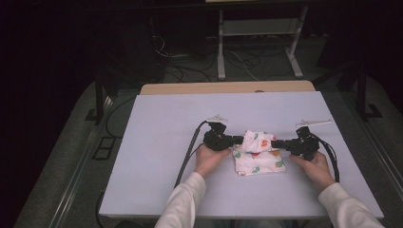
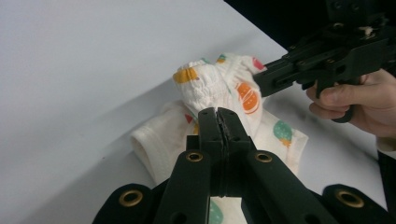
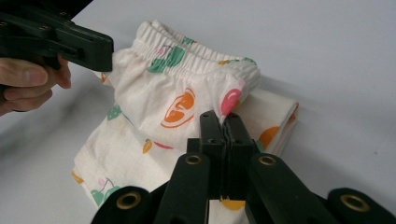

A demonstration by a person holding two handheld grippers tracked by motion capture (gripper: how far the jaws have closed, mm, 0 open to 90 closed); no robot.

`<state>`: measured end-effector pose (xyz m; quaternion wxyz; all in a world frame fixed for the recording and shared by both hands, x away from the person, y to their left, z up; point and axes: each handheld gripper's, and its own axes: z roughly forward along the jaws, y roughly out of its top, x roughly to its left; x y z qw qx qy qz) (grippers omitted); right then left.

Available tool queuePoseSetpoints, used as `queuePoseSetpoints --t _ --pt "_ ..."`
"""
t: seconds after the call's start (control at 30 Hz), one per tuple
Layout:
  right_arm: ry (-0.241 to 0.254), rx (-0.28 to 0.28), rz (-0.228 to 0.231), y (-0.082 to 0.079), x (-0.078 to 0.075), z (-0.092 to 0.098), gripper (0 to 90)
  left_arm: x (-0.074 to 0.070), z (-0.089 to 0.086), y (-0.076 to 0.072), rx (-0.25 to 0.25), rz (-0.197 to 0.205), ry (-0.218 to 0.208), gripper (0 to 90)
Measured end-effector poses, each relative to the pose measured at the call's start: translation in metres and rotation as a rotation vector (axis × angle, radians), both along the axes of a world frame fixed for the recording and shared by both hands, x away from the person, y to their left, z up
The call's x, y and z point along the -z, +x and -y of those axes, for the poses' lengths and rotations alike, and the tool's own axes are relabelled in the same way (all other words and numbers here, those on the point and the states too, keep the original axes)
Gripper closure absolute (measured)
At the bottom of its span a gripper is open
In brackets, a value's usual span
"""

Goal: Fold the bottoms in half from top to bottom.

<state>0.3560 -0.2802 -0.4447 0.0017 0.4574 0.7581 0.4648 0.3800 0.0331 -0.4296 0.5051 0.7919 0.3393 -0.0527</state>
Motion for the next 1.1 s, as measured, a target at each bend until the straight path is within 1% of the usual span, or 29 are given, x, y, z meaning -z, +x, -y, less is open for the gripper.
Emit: queuePoseSetpoints --t 0.07,0.17,0.27,0.57,0.67,0.77,0.8,0.87,0.9,0.97,1.03,1.1 --pt "-0.001 -0.002 -0.003 -0.001 0.001 0.0 87.0 0.0 0.001 -0.002 0.011 0.003 0.002 88.6" --pt "-0.007 -0.003 -0.019 -0.002 0.002 0.0 86.9 0.001 0.002 -0.004 0.02 0.007 0.006 88.6" --pt "-0.009 -0.007 -0.017 -0.004 0.001 0.0 86.6 0.002 0.001 -0.006 0.022 0.005 0.008 88.6" --pt "-0.013 -0.014 -0.035 -0.007 0.0 -0.001 86.2 0.004 -0.003 -0.01 0.04 0.006 0.014 88.5" --pt "-0.016 -0.016 -0.043 -0.007 0.0 -0.002 86.0 0.004 -0.002 -0.011 0.055 0.011 0.025 88.5" --pt "-0.017 -0.016 -0.061 -0.009 0.0 -0.002 85.0 0.004 -0.001 -0.013 0.075 0.016 0.03 88.5" --pt "-0.019 -0.019 -0.064 -0.009 0.0 -0.002 82.4 0.004 0.0 -0.014 0.084 0.019 0.036 88.5" --pt "-0.022 -0.018 -0.08 -0.009 0.0 -0.002 74.7 0.005 0.001 -0.015 0.098 0.024 0.043 88.5" --pt "-0.018 -0.019 -0.093 -0.009 0.0 -0.001 70.9 0.005 0.002 -0.015 0.106 0.025 0.045 88.5" --pt "-0.006 -0.026 -0.099 -0.009 -0.001 0.001 62.0 0.005 0.002 -0.015 0.115 0.028 0.051 88.6" --pt "0.025 -0.023 -0.11 -0.009 -0.003 0.003 58.7 0.006 0.002 -0.015 0.122 0.031 0.054 88.5" --pt "0.038 -0.014 -0.107 -0.008 -0.006 0.005 57.7 0.005 0.002 -0.016 0.127 0.032 0.055 88.5"
